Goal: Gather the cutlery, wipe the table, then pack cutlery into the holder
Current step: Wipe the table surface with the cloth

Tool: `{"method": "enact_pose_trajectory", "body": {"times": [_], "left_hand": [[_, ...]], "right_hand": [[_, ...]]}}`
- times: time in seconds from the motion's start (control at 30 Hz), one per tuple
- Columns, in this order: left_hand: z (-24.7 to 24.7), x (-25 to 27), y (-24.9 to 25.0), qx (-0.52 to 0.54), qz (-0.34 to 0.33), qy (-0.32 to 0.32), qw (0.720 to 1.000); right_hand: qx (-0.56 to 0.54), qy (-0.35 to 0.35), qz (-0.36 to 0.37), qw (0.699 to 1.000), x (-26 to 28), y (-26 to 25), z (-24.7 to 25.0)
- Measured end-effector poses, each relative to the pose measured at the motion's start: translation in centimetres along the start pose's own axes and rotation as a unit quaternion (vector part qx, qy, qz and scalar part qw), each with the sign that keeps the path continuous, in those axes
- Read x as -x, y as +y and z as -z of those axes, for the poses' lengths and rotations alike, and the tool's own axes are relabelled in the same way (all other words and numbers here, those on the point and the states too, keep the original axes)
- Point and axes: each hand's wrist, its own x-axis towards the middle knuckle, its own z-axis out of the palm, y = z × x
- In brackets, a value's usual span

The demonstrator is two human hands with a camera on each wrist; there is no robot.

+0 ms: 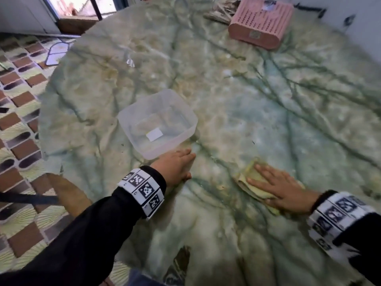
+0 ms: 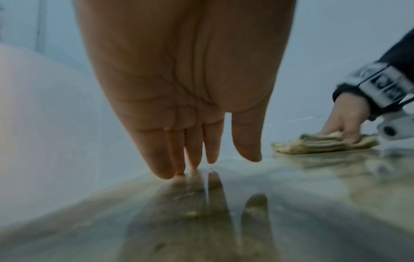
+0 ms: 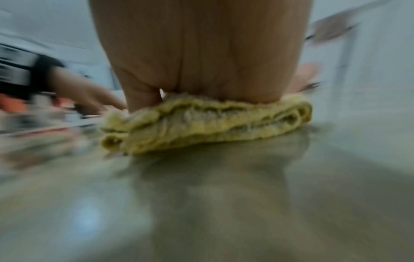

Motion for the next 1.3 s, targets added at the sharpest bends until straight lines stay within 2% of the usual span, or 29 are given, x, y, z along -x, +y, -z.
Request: {"method": "enact_pose_trajectory", "body": {"times": [0.07, 0.17, 0.23, 0.3, 0.37, 0.43, 0.5, 0.57, 0.6, 0.67, 0.73, 0.8, 0.83, 0.87, 0.97, 1.03, 1.1, 1.17, 1.23, 1.3], "left_hand": [[-0.2, 1.0, -0.8, 0.016, -0.032, -0.013, 0.999], [-0.4, 3.3, -3.1, 0.015, -0.087, -0.013, 0.996], [-0.6, 4.6, -4.7, -0.003, -0.112, 0.01, 0.994], [-0.6, 6.1, -6.7, -0.017, -0.121, 0.004, 0.993], [-0.8, 7.0, -8.9, -0.032, -0.109, -0.02, 0.993], [-1.0, 7.3, -10.7, -0.055, -0.107, -0.039, 0.992], [-1.1, 7.4, -11.7, -0.09, -0.107, -0.063, 0.988], [-1.0, 7.4, -12.1, -0.122, -0.119, -0.081, 0.982], [-1.0, 7.3, -12.2, -0.129, -0.126, -0.083, 0.98], [-1.0, 7.1, -12.3, -0.138, -0.134, -0.085, 0.978], [-1.1, 7.0, -12.4, -0.148, -0.136, -0.084, 0.976], [-1.1, 6.8, -12.4, -0.158, -0.14, -0.084, 0.974], [-1.1, 6.7, -12.3, -0.161, -0.142, -0.085, 0.973], [-1.1, 6.6, -12.4, -0.161, -0.142, -0.085, 0.973], [-1.3, 6.3, -12.5, -0.166, -0.14, -0.087, 0.972], [-1.5, 6.3, -12.6, -0.167, -0.14, -0.085, 0.972], [-1.6, 6.2, -12.6, -0.167, -0.14, -0.08, 0.973], [-1.6, 6.2, -12.6, -0.168, -0.138, -0.074, 0.973], [-1.7, 6.1, -12.7, -0.161, -0.134, -0.07, 0.975], [-1.8, 6.1, -12.8, -0.155, -0.13, -0.067, 0.977]], "right_hand": [[-0.061, 0.051, -0.125, 0.989, 1.5, 2.5, -0.7], [-0.171, 0.145, -0.324, 0.919, 0.8, 2.9, -0.4], [-0.188, 0.174, -0.369, 0.894, -1.4, -0.6, 1.4], [-0.175, 0.168, -0.345, 0.907, -4.2, -6.9, 2.4], [-0.123, 0.15, -0.276, 0.941, -6.1, -14.7, 2.2], [-0.102, 0.122, -0.194, 0.968, -6.2, -22.0, 0.6], [-0.111, 0.063, -0.13, 0.983, -4.3, -26.3, -1.6], [-0.124, 0.021, -0.102, 0.987, -1.7, -26.3, -3.4], [-0.13, 0.007, -0.11, 0.985, -0.6, -25.6, -3.8], [-0.14, 0.021, -0.2, 0.97, 0.7, -22.3, -3.9], [-0.185, 0.074, -0.315, 0.928, 0.9, -19.2, -3.3], [-0.215, 0.133, -0.383, 0.889, -0.7, -18.2, -2.1], [-0.214, 0.145, -0.386, 0.886, -2.0, -18.6, -1.5], [-0.198, 0.146, -0.37, 0.896, -3.3, -19.7, -0.8], [-0.133, 0.113, -0.242, 0.954, -5.5, -25.3, -0.8], [-0.131, 0.069, -0.153, 0.977, -4.3, -28.8, -2.2], [-0.139, 0.041, -0.118, 0.982, -1.8, -29.5, -4.1], [-0.161, 0.03, -0.131, 0.978, 0.3, -27.1, -5.6], [-0.175, 0.039, -0.196, 0.964, 1.8, -23.7, -5.8], [-0.215, 0.071, -0.279, 0.933, 2.2, -21.1, -5.3]]}}
